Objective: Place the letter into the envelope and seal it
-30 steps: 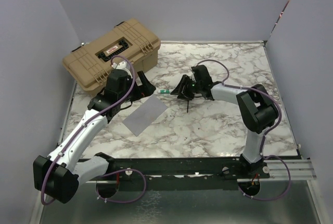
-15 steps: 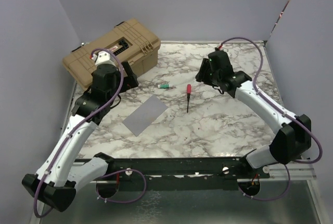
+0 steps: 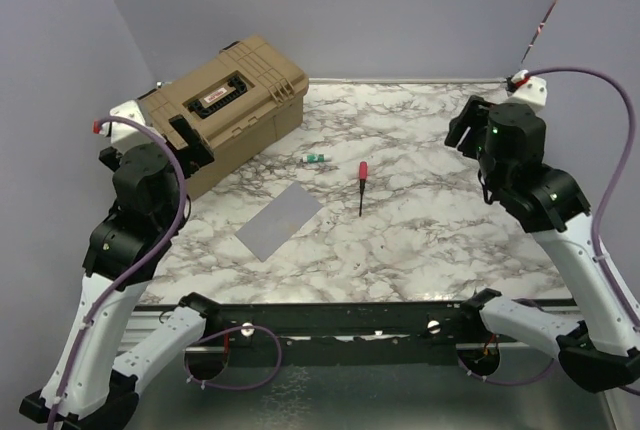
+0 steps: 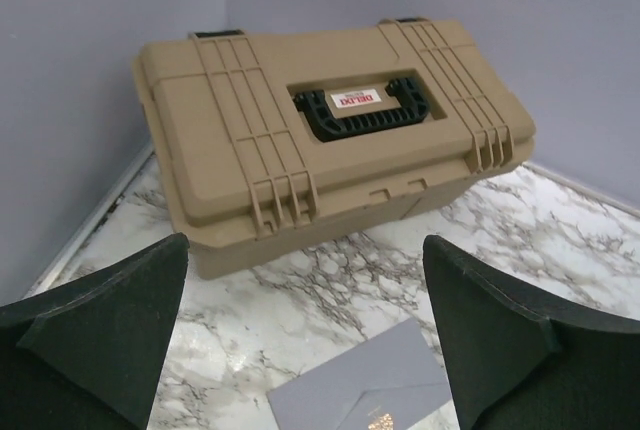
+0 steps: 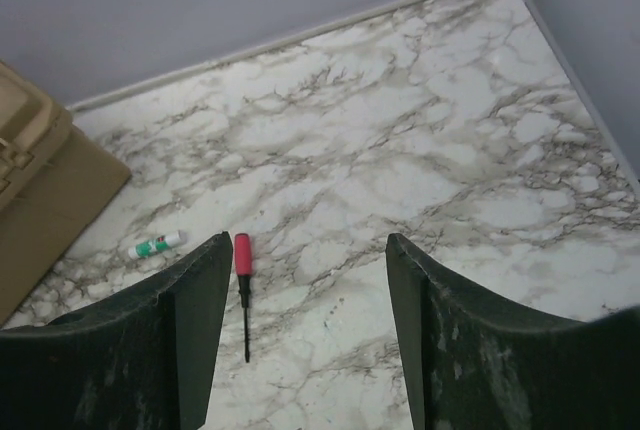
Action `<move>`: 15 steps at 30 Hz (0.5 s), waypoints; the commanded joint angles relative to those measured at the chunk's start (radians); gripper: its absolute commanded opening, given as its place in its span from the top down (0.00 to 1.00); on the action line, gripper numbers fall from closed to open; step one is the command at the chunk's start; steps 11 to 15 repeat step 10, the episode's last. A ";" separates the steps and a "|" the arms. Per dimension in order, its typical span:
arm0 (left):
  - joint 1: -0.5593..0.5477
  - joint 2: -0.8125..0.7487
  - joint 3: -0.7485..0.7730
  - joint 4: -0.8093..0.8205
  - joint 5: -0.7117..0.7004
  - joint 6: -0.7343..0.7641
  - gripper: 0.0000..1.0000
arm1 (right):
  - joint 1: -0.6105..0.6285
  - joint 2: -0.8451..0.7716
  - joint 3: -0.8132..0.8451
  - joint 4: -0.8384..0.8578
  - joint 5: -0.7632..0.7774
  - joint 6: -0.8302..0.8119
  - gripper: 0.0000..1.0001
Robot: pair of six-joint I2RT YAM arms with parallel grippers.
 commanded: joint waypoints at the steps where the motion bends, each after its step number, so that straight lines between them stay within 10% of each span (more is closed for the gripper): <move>1: 0.003 -0.051 0.049 -0.031 -0.106 0.064 0.01 | 0.001 -0.054 0.048 -0.069 0.082 -0.048 0.34; 15: 0.004 -0.084 0.064 -0.066 -0.074 0.038 0.01 | 0.001 -0.121 0.077 -0.090 0.059 -0.065 0.36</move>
